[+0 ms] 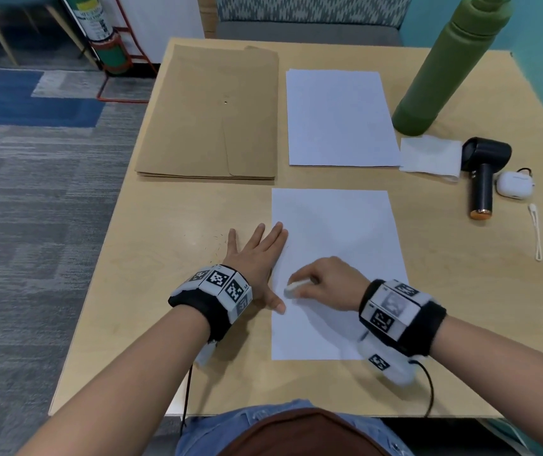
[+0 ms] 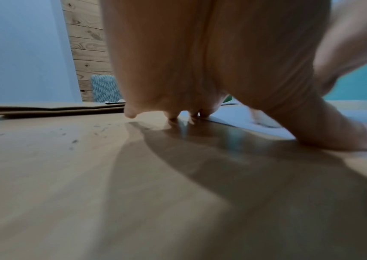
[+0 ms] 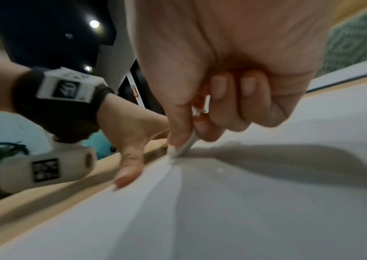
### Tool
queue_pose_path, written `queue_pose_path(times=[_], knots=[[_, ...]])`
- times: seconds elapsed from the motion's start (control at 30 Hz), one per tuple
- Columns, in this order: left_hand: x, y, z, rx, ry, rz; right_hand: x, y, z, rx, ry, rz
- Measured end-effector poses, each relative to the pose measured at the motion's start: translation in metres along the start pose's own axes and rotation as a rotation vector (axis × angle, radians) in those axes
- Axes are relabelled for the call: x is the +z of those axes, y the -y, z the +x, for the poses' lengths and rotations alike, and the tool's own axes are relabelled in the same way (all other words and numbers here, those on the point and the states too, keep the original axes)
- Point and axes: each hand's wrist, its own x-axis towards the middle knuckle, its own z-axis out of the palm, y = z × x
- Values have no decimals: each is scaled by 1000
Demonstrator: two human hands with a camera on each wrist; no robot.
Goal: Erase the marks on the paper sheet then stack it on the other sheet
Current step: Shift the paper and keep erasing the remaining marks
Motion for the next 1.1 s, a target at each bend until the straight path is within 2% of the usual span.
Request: queue_pose_path(times=[0.13, 0.17, 0.23, 0.37, 0.43, 0.53, 0.6, 0.67, 0.73, 0.8, 0.87, 0.97, 1.0, 1.03, 1.1], knots=[[-2, -2, -1, -11, 1, -16, -10, 8, 25, -22, -227, 21], [-2, -2, -1, -14, 0, -14, -9, 6, 27, -18, -244, 16], [-1, -2, 0, -12, 2, -3, -7, 0, 18, -46, -159, -52], [-1, -1, 0, -10, 13, 14, -11, -10, -9, -45, 147, -175], [-2, -1, 0, -11, 19, 14, -16, -4, -3, -43, 109, -159], [-3, -2, 0, -12, 24, 12, -17, 4, 15, -56, -100, -50], [-3, -2, -1, -17, 27, 11, -11, 2, 15, -52, -134, -12], [-3, -2, -2, -19, 30, 14, -7, -5, 2, -56, -41, -91], [-3, -2, -1, -16, 34, 17, -8, -11, -13, -57, 122, -209], [-3, -2, -1, -14, 34, 26, -12, -9, -13, -52, 176, -232], [-3, -2, 0, -12, 35, 25, -17, 1, 1, -53, 82, -174], [-3, -1, 1, -13, 25, 16, -16, 9, 26, -19, -171, -3], [-3, -1, 1, -13, 24, 13, -14, 7, 28, -12, -216, 16], [-2, -1, 1, -10, 24, 13, -10, 4, 25, -23, -216, 5], [-3, -1, 0, -5, 31, 24, -5, -6, 10, -59, -99, -54]])
